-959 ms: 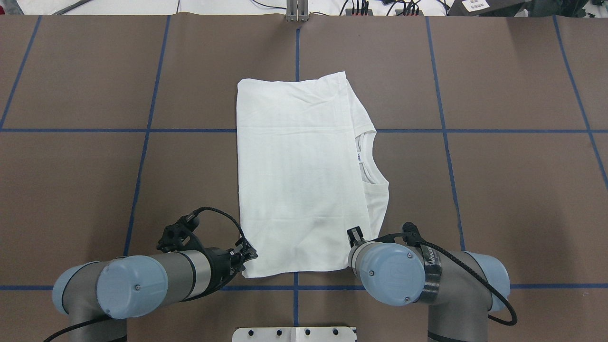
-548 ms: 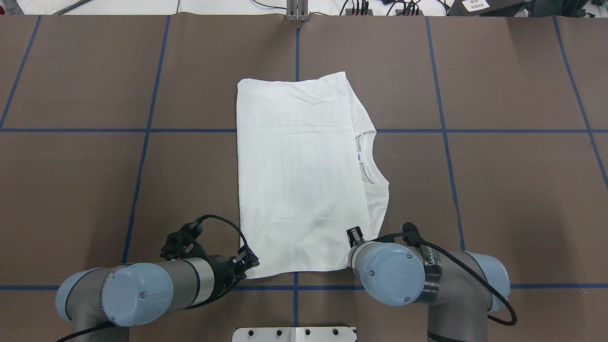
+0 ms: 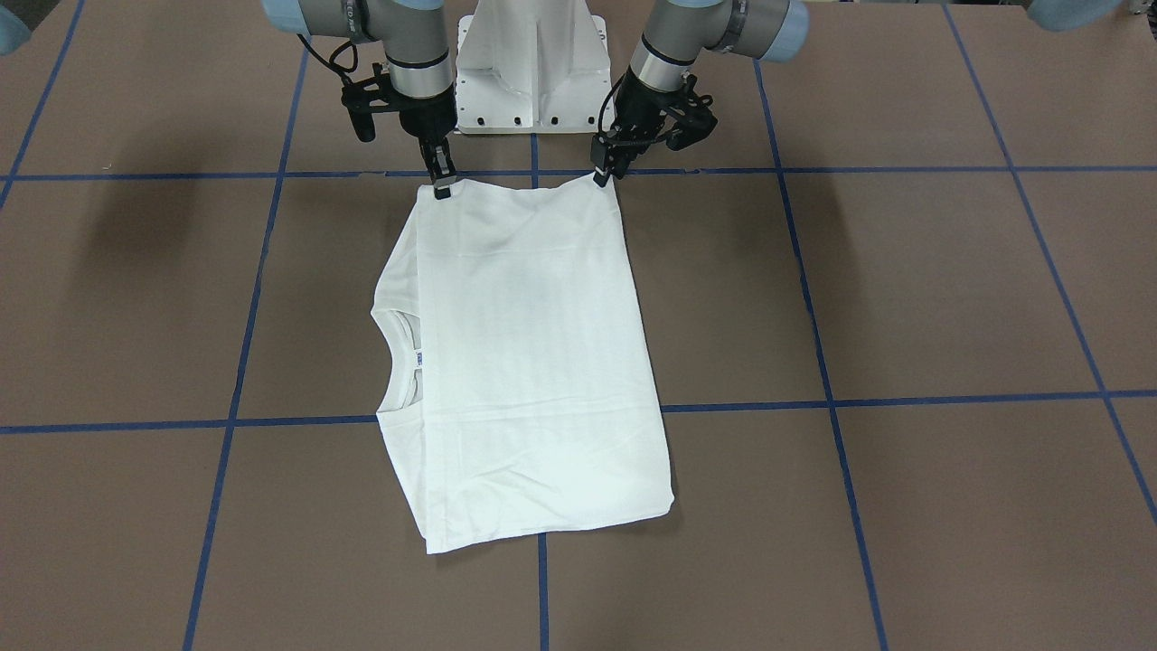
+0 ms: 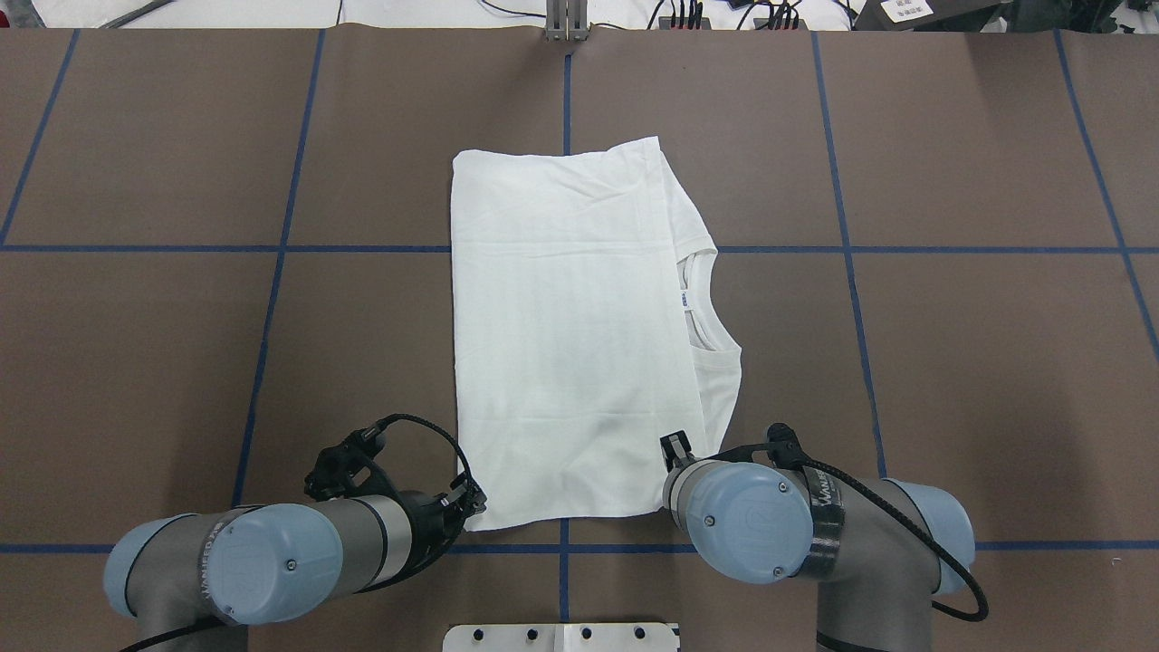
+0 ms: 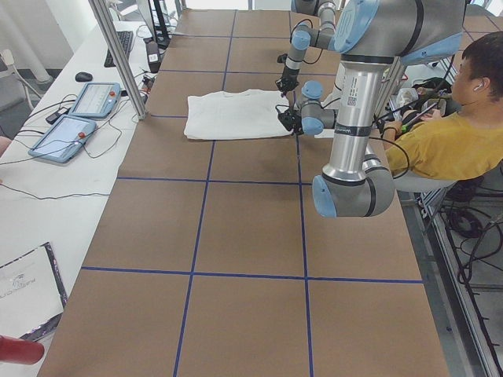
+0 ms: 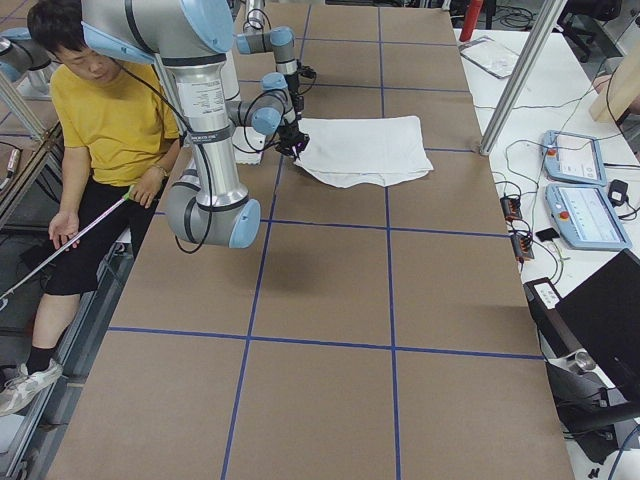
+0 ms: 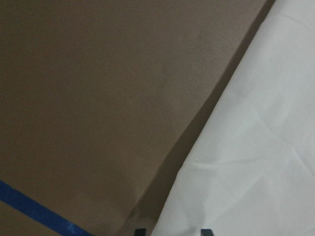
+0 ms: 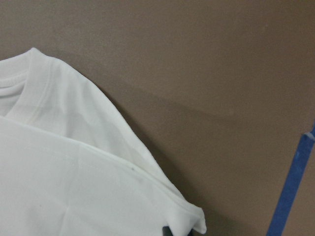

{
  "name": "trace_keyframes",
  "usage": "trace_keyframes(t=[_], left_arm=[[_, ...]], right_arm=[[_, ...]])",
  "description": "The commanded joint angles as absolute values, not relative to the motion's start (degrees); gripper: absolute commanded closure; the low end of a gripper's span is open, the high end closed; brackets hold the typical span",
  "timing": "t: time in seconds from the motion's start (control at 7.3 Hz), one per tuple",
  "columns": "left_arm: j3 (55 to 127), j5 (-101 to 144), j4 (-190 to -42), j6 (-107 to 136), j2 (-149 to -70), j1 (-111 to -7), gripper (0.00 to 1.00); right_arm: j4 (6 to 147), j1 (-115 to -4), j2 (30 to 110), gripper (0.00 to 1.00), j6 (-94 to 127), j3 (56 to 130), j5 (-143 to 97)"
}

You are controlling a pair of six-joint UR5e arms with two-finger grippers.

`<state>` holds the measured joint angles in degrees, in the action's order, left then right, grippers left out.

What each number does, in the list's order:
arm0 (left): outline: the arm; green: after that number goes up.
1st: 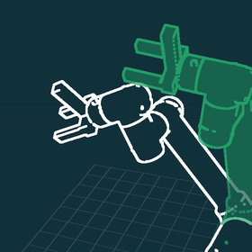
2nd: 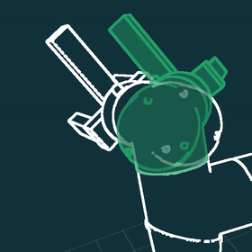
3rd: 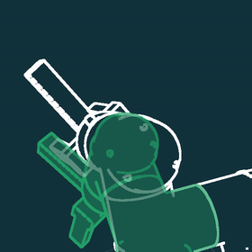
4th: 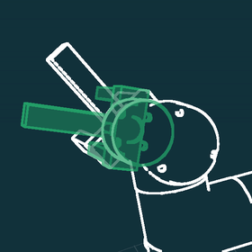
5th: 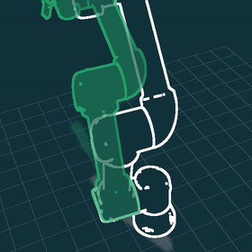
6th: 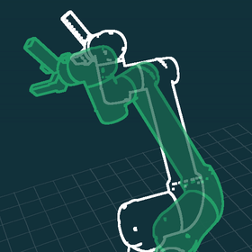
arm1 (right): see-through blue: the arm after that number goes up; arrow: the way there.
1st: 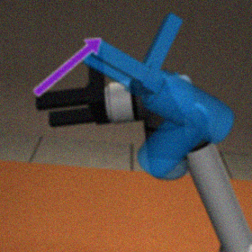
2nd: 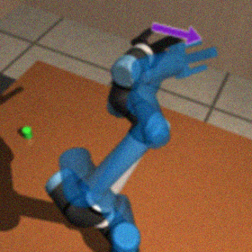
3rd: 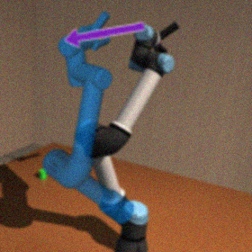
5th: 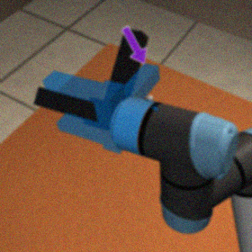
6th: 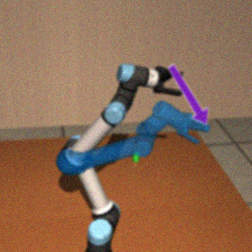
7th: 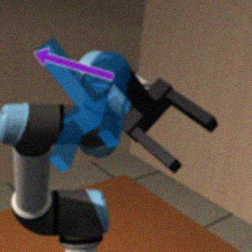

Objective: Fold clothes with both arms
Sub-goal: 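Grasp the near edge corners with the left and right grippers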

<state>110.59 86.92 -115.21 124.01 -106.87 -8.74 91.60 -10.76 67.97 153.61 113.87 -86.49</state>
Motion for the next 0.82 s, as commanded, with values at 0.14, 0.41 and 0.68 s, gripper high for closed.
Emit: trace_keyframes(t=[0.14,0.41,0.68], left_arm=[[110.6,86.9,-115.0,124.0,-106.9,-8.7,0.58],[110.6,86.9,-115.0,124.2,-107.0,-8.7,0.88],[110.6,87.0,-115.0,124.1,-106.9,-8.7,1.0]], right_arm=[[91.7,-10.8,68.1,1.0,153.5,114.2,-86.5],[91.7,-10.7,68.1,1.0,153.5,114.2,-86.5],[91.7,-10.7,68.2,1.0,153.6,114.3,-86.5]])
